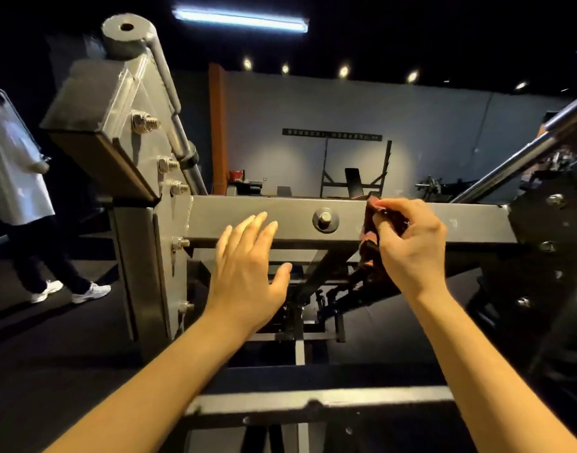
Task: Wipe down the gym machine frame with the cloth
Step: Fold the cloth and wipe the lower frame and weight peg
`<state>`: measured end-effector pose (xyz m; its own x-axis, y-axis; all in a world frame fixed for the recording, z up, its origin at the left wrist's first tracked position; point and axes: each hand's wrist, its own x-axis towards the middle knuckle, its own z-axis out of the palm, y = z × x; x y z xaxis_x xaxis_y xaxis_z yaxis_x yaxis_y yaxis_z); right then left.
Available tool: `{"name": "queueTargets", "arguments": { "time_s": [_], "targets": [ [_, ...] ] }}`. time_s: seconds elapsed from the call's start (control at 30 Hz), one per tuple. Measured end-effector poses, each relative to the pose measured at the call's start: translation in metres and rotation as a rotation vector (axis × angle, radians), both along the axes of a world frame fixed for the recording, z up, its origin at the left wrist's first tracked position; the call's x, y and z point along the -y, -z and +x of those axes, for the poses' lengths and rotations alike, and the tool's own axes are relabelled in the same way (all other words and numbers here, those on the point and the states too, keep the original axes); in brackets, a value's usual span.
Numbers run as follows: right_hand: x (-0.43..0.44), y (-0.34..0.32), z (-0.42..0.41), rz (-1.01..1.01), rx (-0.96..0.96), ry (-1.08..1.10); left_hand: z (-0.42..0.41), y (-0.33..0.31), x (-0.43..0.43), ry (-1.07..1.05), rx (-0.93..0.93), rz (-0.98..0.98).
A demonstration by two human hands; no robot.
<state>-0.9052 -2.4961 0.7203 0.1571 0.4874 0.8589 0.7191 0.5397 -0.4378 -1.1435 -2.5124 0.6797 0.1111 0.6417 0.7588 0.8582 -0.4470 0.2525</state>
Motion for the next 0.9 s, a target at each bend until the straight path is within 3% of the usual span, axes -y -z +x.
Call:
{"name": "queueTargets", "arguments": {
  "time_s": [0.1, 0.3, 0.4, 0.6, 0.77, 0.9],
  "targets": [
    [-0.008, 0.003, 0.014, -0.075, -0.044, 0.077, 0.021, -0.023, -0.016, 0.066, -0.07, 0.016],
    [-0.009, 0.015, -0.021, 0.009, 0.192, 0.043, 0.046, -0.057, -0.051, 0.06, -0.229, -0.072],
    [-0.012, 0.015, -0.014, -0.016, 0.33, 0.041, 0.044, -0.058, -0.057, 0.098, -0.182, -0.081],
    [-0.054, -0.024, 0.007, 0.027, 0.233, 0.206, 0.043, -0.052, -0.061, 0.109, -0.148, -0.071],
    [-0.005, 0.031, -0.008, 0.033, 0.359, 0.091, 0.041, -0.045, -0.065, 0.148, -0.109, -0.064],
    [-0.043, -0.008, 0.016, 0.055, 0.343, 0.213, 0.042, -0.044, -0.064, 0.164, -0.088, -0.064]
  ]
}}
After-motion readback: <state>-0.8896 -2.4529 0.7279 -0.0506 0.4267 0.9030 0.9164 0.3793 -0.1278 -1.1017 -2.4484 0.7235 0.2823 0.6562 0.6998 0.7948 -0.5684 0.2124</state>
